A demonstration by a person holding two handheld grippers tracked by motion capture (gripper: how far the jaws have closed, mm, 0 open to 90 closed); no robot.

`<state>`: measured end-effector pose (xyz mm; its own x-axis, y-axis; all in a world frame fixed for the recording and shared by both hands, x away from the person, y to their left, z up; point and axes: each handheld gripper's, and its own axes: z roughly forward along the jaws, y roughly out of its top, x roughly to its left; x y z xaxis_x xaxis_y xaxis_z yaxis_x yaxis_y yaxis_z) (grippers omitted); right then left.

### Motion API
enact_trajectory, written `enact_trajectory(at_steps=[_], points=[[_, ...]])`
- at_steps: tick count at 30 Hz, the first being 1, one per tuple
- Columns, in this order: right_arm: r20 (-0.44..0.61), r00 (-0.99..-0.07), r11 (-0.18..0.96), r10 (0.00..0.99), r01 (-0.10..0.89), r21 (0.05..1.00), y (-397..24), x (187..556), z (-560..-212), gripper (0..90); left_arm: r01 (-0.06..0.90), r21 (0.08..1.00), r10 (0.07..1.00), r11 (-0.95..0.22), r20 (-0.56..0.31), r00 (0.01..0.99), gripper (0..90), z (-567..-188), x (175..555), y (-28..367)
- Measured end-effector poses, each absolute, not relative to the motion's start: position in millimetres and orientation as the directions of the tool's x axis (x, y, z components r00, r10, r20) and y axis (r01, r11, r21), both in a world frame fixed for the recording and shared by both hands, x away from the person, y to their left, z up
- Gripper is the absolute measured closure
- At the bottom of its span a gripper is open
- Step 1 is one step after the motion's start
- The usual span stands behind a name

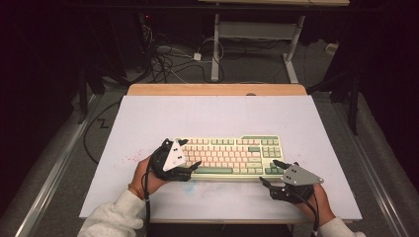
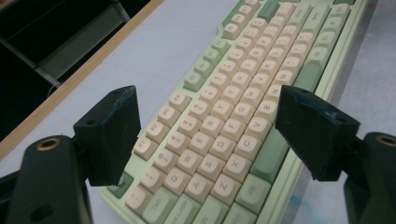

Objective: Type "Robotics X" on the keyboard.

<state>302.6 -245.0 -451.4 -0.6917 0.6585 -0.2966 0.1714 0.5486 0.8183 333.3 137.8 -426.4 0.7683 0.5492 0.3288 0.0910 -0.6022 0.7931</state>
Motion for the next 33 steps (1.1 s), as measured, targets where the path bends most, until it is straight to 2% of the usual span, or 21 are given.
enact_trajectory(at_steps=[8,12,15,18,19,24,29,30,31,33], points=[[-0.274,-0.695,0.532,0.665,0.183,0.827,-244,307,-448,39.8,0.12,0.802,0.602,-0.585,0.33,0.727,19.2,-436,319,164],[-0.262,-0.7,0.528,0.664,0.19,0.828,-243,310,-446,47.5,0.144,0.807,0.631,-0.573,0.322,0.705,18.4,-438,316,177],[-0.261,-0.703,0.535,0.662,0.199,0.821,-242,312,-446,55.2,0.159,0.797,0.634,-0.582,0.323,0.703,18.4,-442,315,183],[-0.205,-0.729,0.509,0.653,0.222,0.831,-242,315,-443,68.4,0.156,0.787,0.638,-0.597,0.349,0.686,18.7,-445,311,187],[-0.198,-0.727,0.504,0.657,0.228,0.833,-242,317,-441,73.8,0.161,0.788,0.639,-0.595,0.342,0.69,19.0,-446,310,188],[-0.175,-0.737,0.498,0.653,0.243,0.833,-236,325,-435,88.4,0.186,0.77,0.625,-0.61,0.324,0.71,20.0,-456,306,191],[-0.209,-0.761,0.546,0.615,0.219,0.808,-216,333,-434,90.0,0.213,0.759,0.609,-0.615,0.286,0.74,25.1,-461,305,195],[-0.219,-0.764,0.556,0.607,0.212,0.804,-211,336,-434,90.0,0.22,0.763,0.607,-0.608,0.268,0.748,27.0,-461,305,196],[-0.221,-0.767,0.558,0.602,0.207,0.804,-206,339,-433,90.0,0.22,0.77,0.601,-0.599,0.249,0.76,32.7,-461,305,197],[-0.224,-0.773,0.566,0.593,0.203,0.799,-196,346,-432,90.0,0.239,0.769,0.614,-0.594,0.241,0.751,31.6,-462,306,197]])
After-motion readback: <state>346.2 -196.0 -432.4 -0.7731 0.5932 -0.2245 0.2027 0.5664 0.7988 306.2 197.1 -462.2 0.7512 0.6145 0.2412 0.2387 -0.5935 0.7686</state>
